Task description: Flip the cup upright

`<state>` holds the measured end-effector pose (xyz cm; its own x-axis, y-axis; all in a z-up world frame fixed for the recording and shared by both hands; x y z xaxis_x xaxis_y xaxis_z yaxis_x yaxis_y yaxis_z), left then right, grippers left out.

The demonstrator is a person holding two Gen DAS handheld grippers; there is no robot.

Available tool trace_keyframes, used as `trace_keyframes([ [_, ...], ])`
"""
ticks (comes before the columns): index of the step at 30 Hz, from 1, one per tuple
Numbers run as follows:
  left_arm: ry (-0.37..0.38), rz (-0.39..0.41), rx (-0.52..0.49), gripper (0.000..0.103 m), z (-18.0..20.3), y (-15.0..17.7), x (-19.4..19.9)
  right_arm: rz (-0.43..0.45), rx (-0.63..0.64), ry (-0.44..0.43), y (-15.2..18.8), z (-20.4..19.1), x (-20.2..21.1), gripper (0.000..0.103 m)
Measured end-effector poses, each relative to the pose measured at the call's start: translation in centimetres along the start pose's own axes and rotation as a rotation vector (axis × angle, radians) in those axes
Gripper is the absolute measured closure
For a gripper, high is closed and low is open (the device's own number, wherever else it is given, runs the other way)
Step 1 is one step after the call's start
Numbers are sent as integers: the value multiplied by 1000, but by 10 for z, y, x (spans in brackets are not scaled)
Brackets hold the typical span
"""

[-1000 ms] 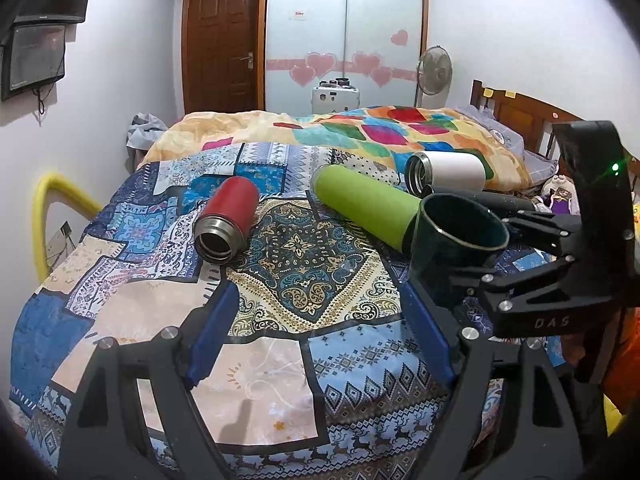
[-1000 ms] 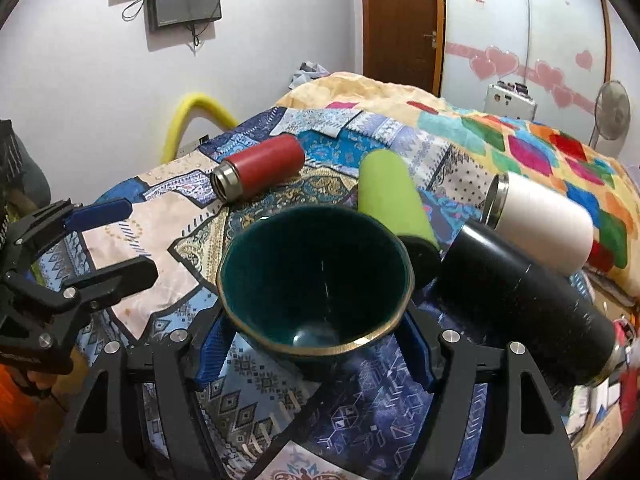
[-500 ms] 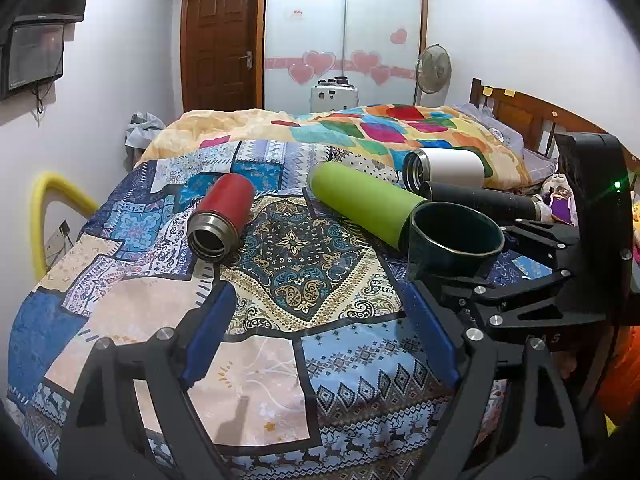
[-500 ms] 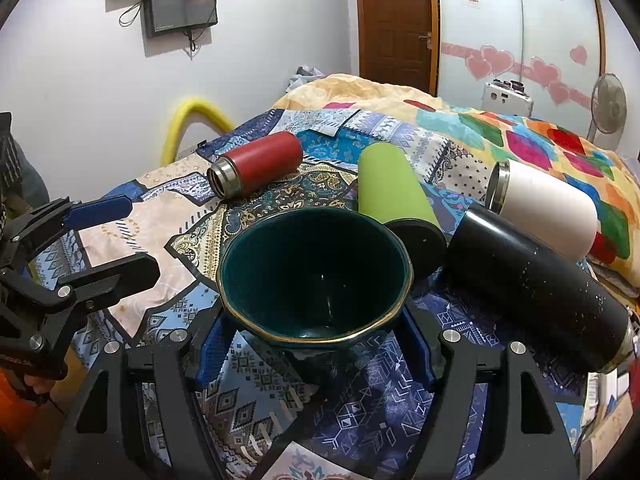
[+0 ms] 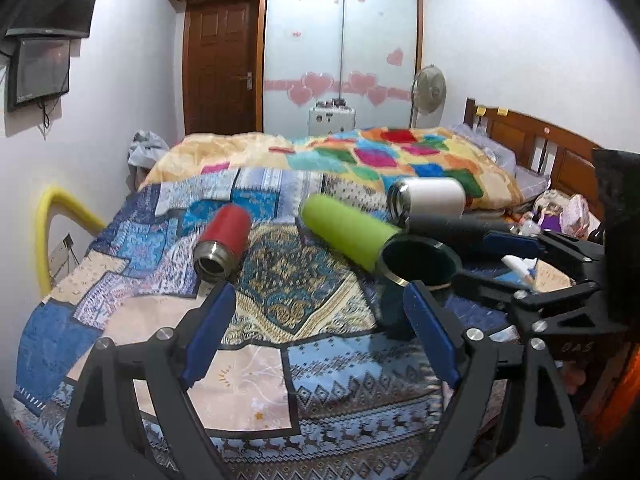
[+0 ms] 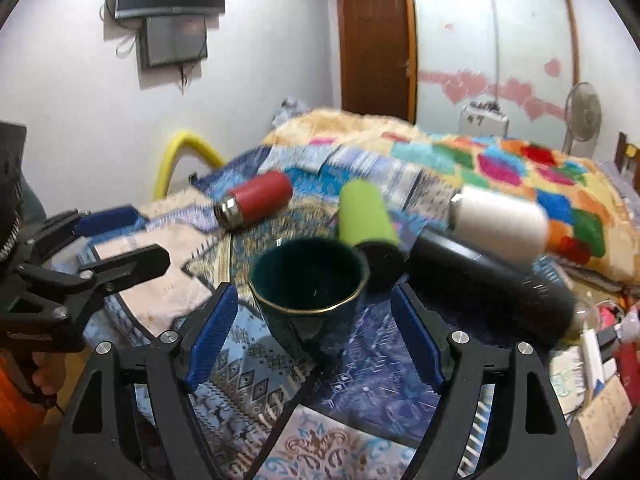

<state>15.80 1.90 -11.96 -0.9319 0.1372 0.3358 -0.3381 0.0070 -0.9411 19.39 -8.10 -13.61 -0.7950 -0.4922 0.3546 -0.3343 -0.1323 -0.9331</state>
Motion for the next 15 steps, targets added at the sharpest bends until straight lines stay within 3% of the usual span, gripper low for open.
trace_keyframes([
  [9, -3, 214, -17, 16, 32, -53, 78, 269, -70, 83, -55, -1, 94, 25],
  [15, -32, 339, -28, 11, 48, -74, 130, 378, -85, 122, -66, -11, 136, 22],
])
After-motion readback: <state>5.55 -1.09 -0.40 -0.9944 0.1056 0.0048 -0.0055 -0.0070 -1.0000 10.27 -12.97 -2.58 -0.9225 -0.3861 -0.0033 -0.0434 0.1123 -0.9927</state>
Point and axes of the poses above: each gripper's, at about its wrist camera, not at the fingertips, and x roughly against the way its jaws point, z to its right, y to its underside, the point moved 7 cm from there along -x, roughly the way its jaws point, and after that the axes turned 9 degrees about z, right-handed, at the moved point
